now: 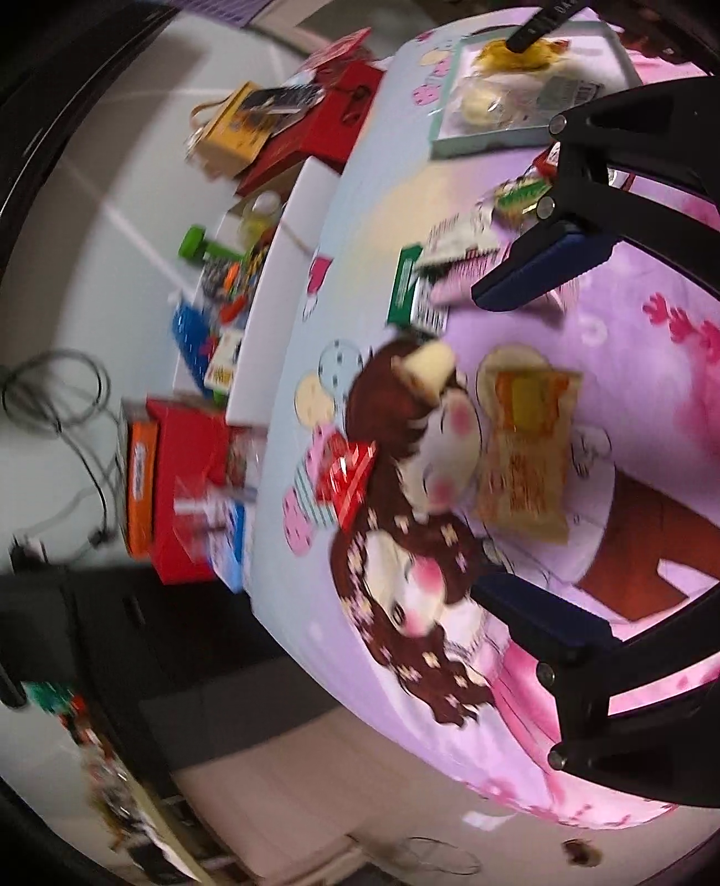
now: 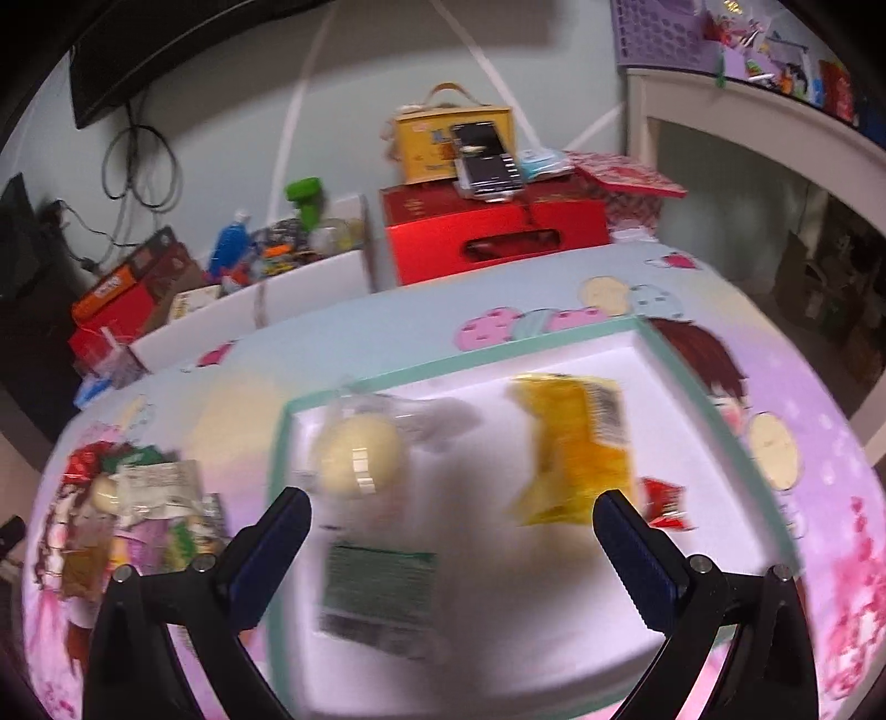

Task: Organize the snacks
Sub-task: 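Grasp the beige bread roll bag with the left tool while the right grasps the milk biscuit bag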

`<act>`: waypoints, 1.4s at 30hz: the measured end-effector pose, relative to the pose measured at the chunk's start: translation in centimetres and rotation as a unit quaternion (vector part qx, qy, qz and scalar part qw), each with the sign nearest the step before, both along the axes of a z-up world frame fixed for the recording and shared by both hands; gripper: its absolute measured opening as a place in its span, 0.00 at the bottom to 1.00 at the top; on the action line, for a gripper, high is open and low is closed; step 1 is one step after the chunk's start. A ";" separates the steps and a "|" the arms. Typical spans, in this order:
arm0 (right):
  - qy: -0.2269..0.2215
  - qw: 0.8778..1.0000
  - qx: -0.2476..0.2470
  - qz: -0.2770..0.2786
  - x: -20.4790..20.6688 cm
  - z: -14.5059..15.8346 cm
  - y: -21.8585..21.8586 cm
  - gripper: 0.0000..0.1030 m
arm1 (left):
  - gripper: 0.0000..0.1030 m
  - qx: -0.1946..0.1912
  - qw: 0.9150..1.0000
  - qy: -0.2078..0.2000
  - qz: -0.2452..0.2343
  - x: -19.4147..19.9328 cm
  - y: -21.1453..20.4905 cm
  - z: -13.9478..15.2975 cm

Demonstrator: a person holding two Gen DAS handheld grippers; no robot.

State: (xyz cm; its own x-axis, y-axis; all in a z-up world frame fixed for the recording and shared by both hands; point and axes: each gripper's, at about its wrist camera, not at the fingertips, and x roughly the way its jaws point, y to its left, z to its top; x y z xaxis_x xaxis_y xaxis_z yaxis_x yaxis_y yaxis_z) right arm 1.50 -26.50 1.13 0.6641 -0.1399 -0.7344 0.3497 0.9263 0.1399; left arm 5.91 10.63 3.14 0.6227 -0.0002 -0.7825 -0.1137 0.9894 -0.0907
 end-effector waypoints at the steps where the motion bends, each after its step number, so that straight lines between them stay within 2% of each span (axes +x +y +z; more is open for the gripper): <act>1: 0.000 1.000 0.004 0.010 0.3 -0.1 0.6 1.00 | 0.93 -0.005 1.000 0.002 0.007 -0.1 0.6 -0.1; 8: 0.022 0.997 0.009 0.071 1.7 -1.2 5.5 1.00 | 0.93 -0.038 0.997 0.016 0.064 -0.5 5.0 -0.9; 12: 0.027 0.994 0.018 0.109 2.2 -1.7 8.5 1.00 | 0.93 -0.043 0.996 0.032 0.074 -0.3 6.1 -1.6; 17: 0.043 0.988 0.016 0.145 2.5 -2.6 11.5 1.00 | 0.93 -0.051 0.995 0.050 0.066 0.3 5.6 -2.8; 25: 0.069 0.985 0.027 0.153 2.5 -4.0 12.9 1.00 | 0.93 -0.075 0.991 0.092 0.061 2.7 3.8 -6.1; 29: 0.076 0.985 0.031 0.149 2.7 -4.2 12.8 1.00 | 0.93 -0.073 0.991 0.098 0.060 3.9 3.1 -6.8; 35: 0.080 0.985 0.028 0.149 2.8 -4.3 12.6 1.00 | 0.93 -0.037 0.991 0.115 0.058 5.3 1.7 -8.6; 42: 0.086 0.985 0.025 0.150 2.9 -4.6 12.4 1.00 | 0.93 -0.027 0.990 0.134 0.036 4.3 1.8 -9.1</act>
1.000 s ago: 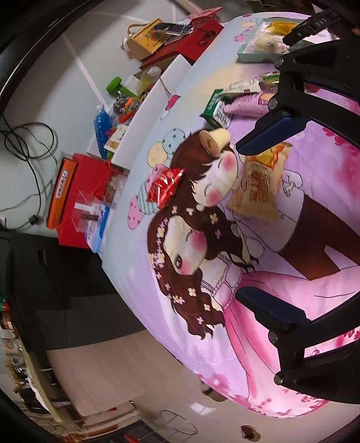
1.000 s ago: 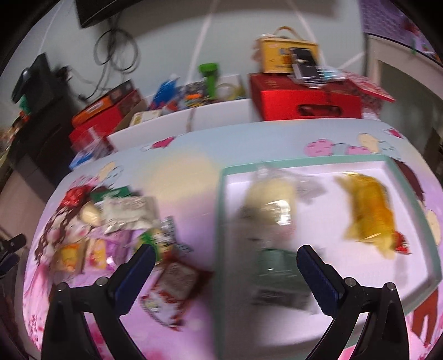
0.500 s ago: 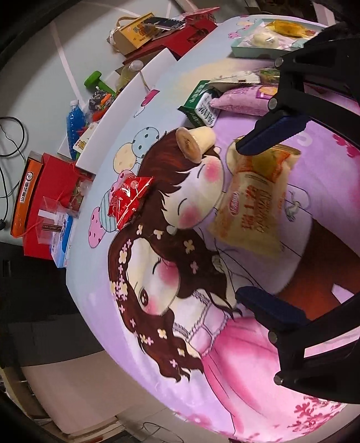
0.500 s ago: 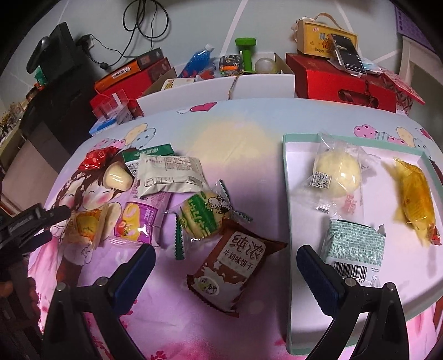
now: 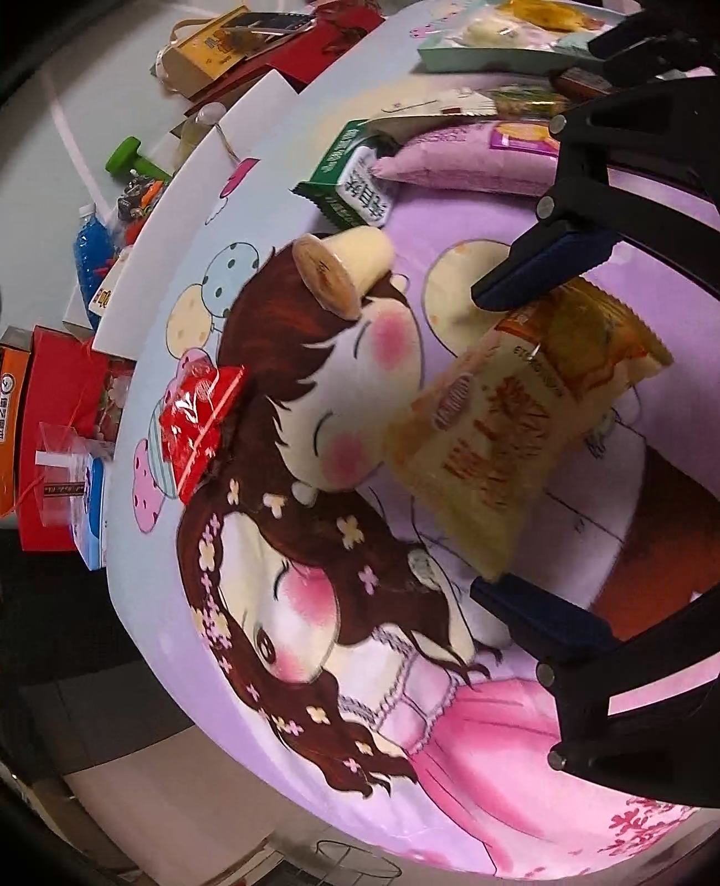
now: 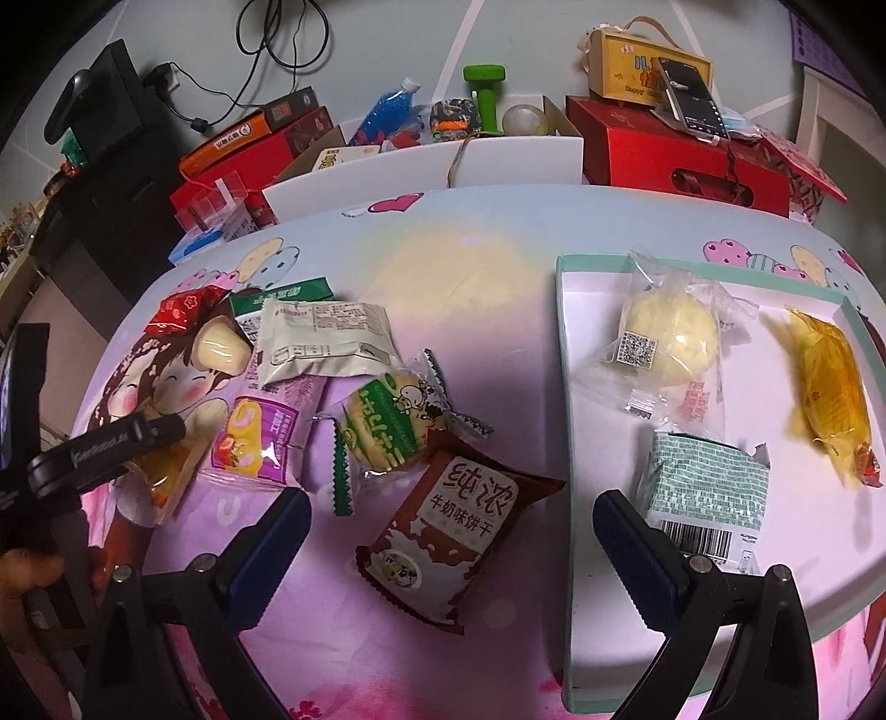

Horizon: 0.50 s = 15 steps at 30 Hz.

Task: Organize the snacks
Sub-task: 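Grasp the beige bread roll bag with the left tool while the right grasps the milk biscuit bag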

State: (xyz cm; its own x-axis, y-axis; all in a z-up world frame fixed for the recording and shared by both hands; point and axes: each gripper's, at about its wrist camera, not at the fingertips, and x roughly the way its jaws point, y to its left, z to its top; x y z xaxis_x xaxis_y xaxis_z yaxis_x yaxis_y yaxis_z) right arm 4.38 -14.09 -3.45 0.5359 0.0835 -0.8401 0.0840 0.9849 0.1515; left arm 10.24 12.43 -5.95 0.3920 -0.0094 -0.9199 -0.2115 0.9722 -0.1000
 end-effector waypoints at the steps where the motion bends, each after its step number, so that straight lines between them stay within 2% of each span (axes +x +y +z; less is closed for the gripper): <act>1: 0.001 1.000 -0.001 0.001 0.0 0.0 0.0 1.00 | 0.93 0.002 1.000 0.001 0.001 -0.2 0.3 0.1; 6: -0.002 1.000 -0.003 -0.002 -0.3 0.2 -0.1 0.99 | 0.93 0.001 1.000 0.010 0.020 -1.2 1.4 0.2; 11: -0.010 1.000 -0.002 0.007 -0.6 0.7 0.3 0.81 | 0.93 -0.008 0.999 0.016 0.031 -1.2 1.7 -0.1; 13: -0.006 1.000 0.002 0.013 -0.5 0.6 0.5 0.69 | 0.92 -0.006 0.999 0.013 0.029 -1.2 1.5 0.1; 15: 0.000 1.000 0.005 0.018 -0.4 0.4 0.7 0.68 | 0.89 -0.008 1.000 0.011 0.021 -1.2 1.2 0.2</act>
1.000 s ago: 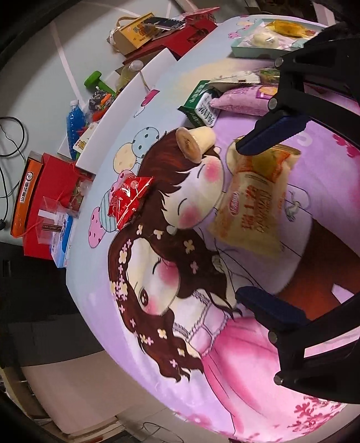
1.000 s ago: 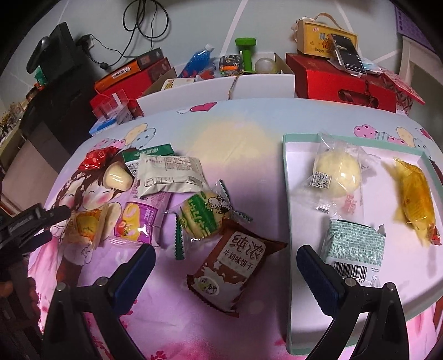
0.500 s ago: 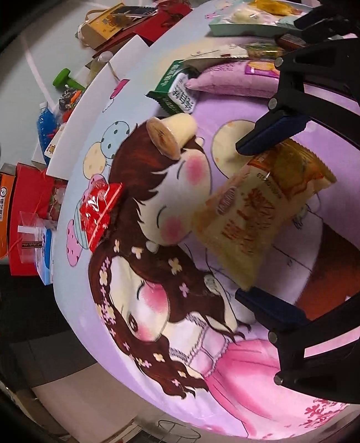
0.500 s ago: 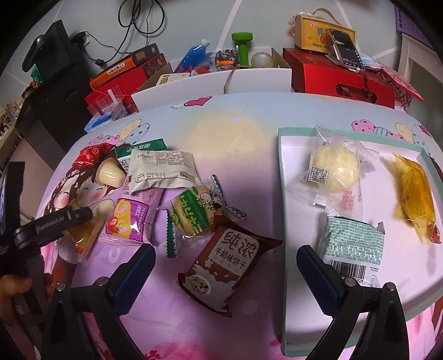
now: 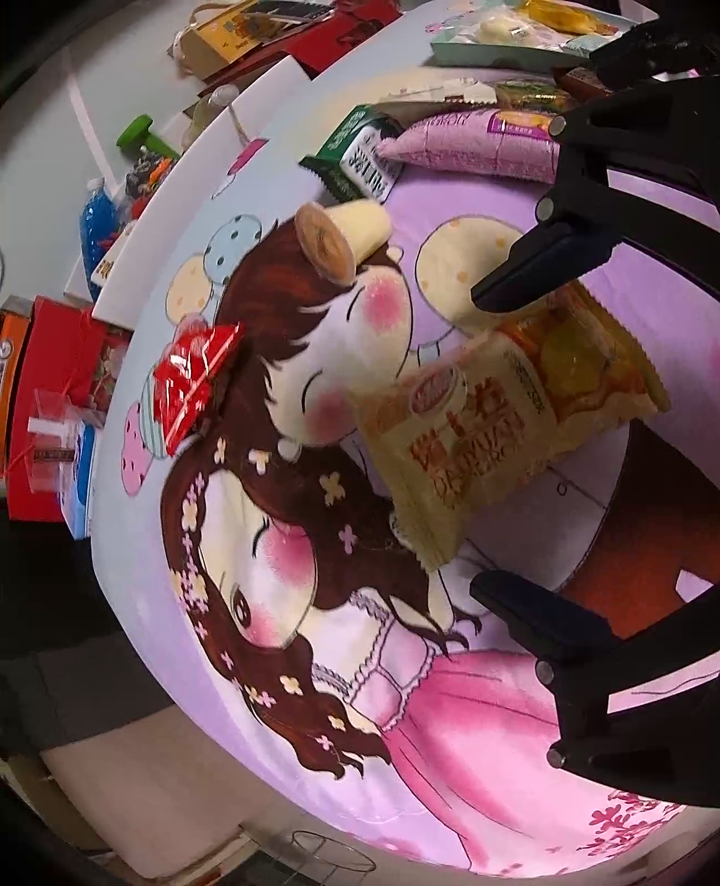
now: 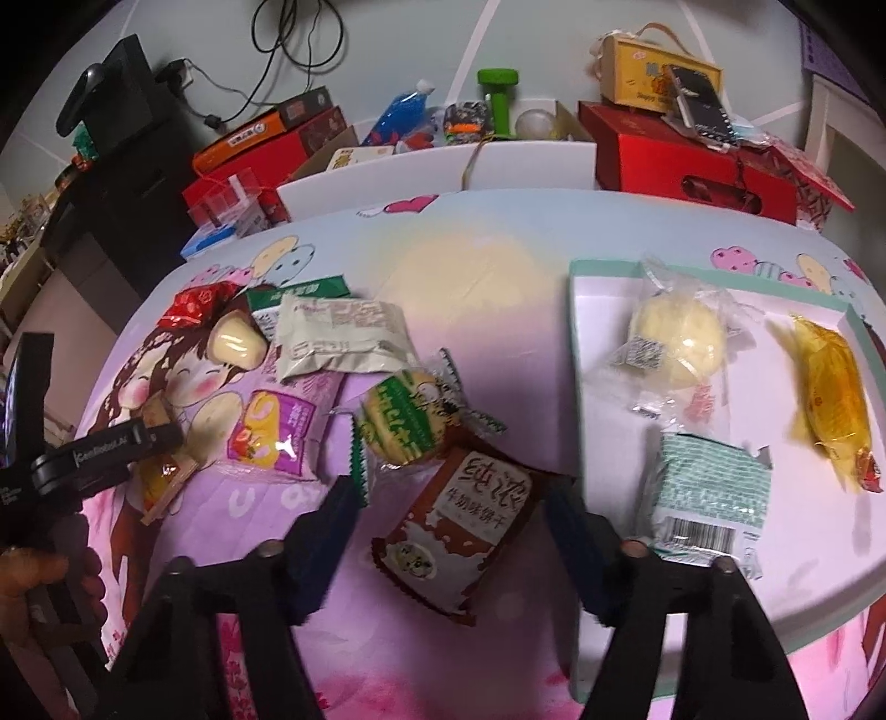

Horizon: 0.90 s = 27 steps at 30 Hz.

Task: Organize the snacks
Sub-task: 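Grasp the beige bread roll bag with the left tool while the right grasps the milk biscuit bag, then lift both bags and carry them toward the white tray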

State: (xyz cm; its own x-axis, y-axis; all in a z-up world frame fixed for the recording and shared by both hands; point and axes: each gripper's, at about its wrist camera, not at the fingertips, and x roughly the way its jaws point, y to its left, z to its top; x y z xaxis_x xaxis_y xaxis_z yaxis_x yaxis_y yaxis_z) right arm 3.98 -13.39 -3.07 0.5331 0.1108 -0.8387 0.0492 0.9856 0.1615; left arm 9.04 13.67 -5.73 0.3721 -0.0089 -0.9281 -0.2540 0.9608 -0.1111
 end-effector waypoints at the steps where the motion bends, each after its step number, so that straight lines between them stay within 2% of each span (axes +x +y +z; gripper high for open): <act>1: 0.003 1.000 -0.001 0.000 0.1 -0.2 0.1 0.68 | 0.85 -0.003 1.000 0.000 -0.005 0.0 -0.2 0.0; 2: 0.007 1.000 -0.002 0.001 0.2 -0.4 0.1 0.68 | 0.77 -0.005 1.000 0.002 -0.010 0.0 -0.4 0.0; 8: 0.019 1.000 -0.015 0.004 0.6 -1.4 0.4 0.67 | 0.62 0.005 0.999 0.010 -0.044 0.7 -2.5 -0.2; 18: 0.028 0.998 -0.057 0.015 1.2 -2.7 1.4 0.59 | 0.60 0.031 0.995 0.015 -0.089 1.6 -5.5 -0.7; 20: 0.028 0.997 -0.066 0.016 1.2 -2.8 1.7 0.57 | 0.52 0.030 0.995 0.011 -0.090 1.6 -5.6 -0.5; 23: 0.024 0.998 -0.062 0.012 0.9 -2.3 1.5 0.51 | 0.46 0.019 0.996 -0.003 -0.093 1.7 -5.6 0.2; 27: 0.017 0.998 -0.058 0.005 0.8 -1.5 1.1 0.44 | 0.44 0.020 0.995 -0.020 -0.100 1.7 -5.9 1.3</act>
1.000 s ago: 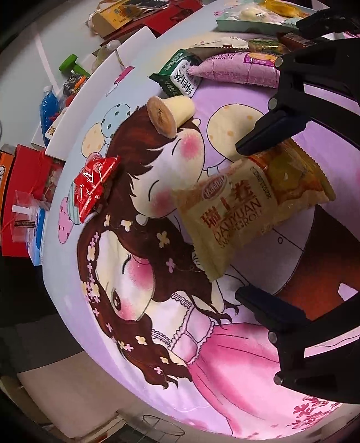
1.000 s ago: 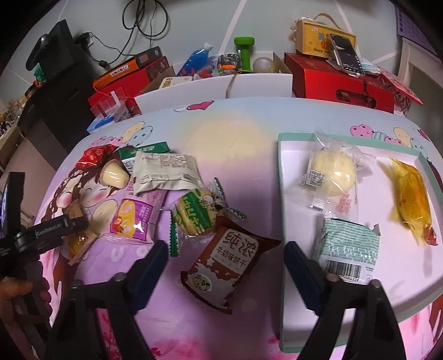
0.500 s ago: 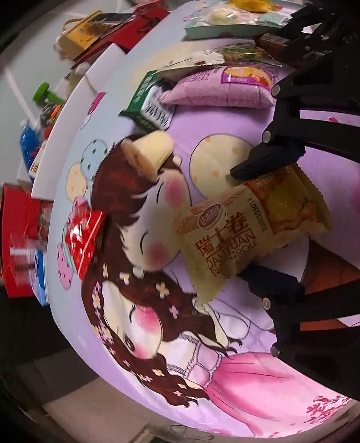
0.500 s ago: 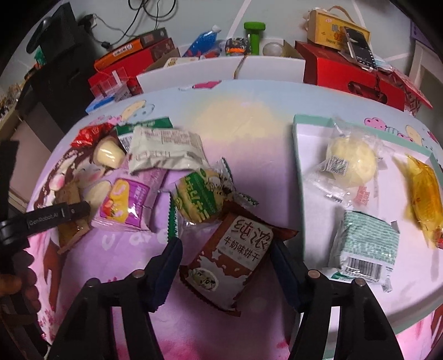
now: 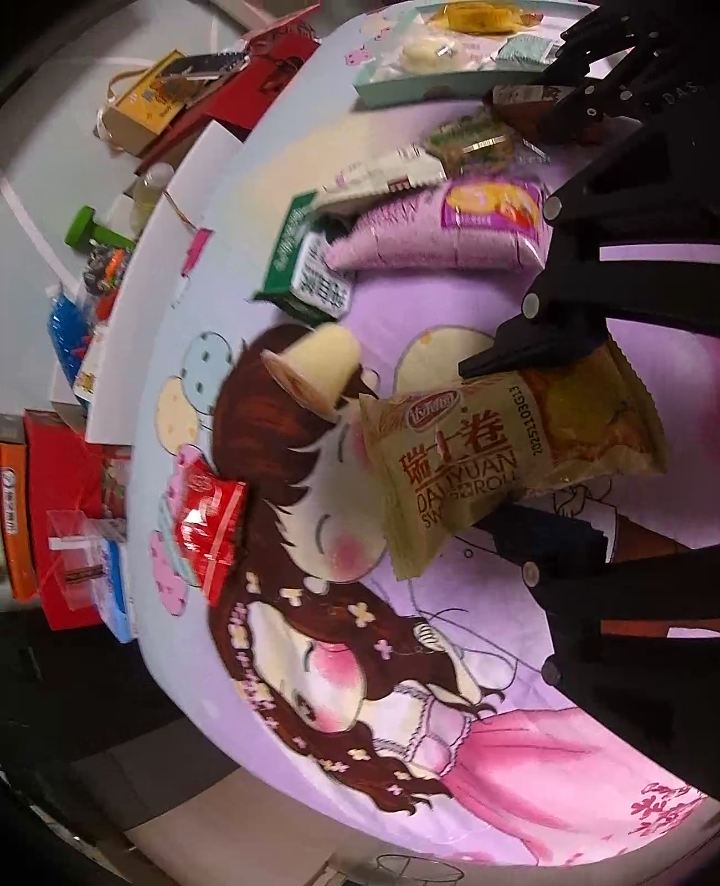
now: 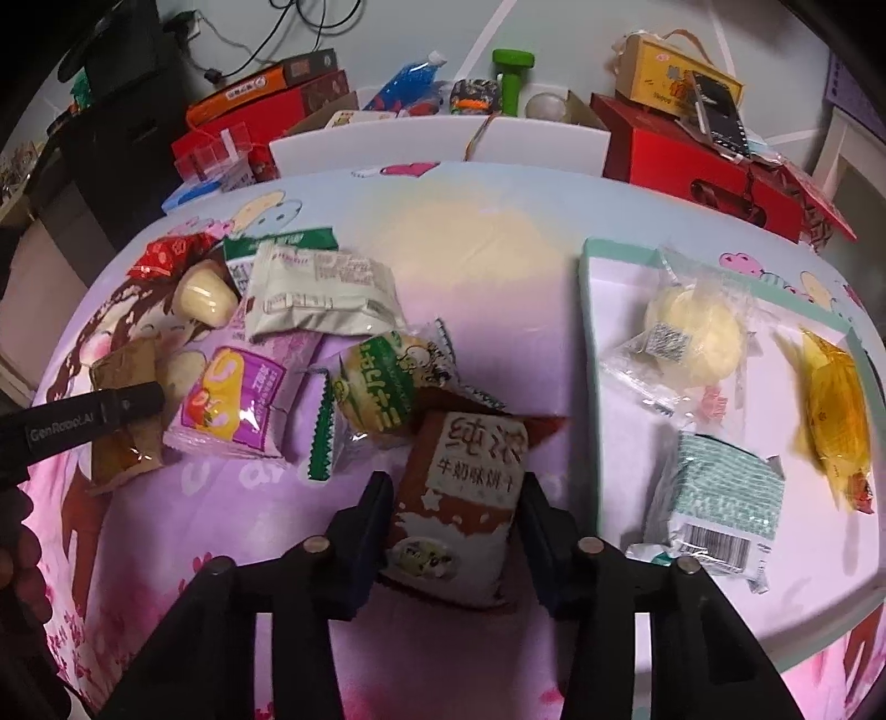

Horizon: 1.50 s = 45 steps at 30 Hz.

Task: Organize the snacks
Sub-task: 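Lift both bags and carry them toward the white tray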

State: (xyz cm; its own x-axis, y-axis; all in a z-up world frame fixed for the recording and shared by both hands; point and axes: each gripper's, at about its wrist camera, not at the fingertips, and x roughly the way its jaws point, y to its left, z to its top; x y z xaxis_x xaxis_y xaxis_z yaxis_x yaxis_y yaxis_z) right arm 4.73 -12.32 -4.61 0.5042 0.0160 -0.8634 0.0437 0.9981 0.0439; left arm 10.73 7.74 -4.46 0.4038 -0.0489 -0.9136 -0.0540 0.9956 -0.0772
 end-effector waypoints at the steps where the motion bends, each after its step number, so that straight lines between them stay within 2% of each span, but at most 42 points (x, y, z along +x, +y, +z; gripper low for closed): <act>1: -0.002 1.000 0.003 -0.001 -0.1 0.2 -0.2 0.44 | 0.43 0.000 1.000 -0.005 -0.001 0.0 -0.1 0.4; 15: -0.057 0.998 0.028 0.004 -1.6 4.1 -0.4 0.41 | 0.43 0.003 0.996 -0.091 -0.002 -2.2 -0.1 6.5; 27: -0.062 0.997 0.042 -0.019 -2.4 4.8 -2.4 0.41 | 0.43 0.004 0.992 -0.127 -0.022 -3.6 -2.2 9.2; 36: -0.068 0.994 0.055 -0.070 -3.2 5.6 -6.4 0.41 | 0.43 0.005 0.988 -0.140 -0.062 -4.4 -5.8 9.9; 45: -0.070 0.983 0.058 -0.157 -4.8 5.9 -13.0 0.41 | 0.43 -0.001 0.981 -0.134 -0.144 -5.6 -12.3 9.4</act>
State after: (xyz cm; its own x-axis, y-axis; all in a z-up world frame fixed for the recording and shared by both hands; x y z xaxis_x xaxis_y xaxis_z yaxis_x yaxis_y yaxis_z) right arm -0.11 -25.33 1.30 0.6138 -0.0644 -0.7868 0.3335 0.9245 0.1845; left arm 5.12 -4.55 4.91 0.5985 -0.1970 -0.7766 0.2508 0.9667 -0.0519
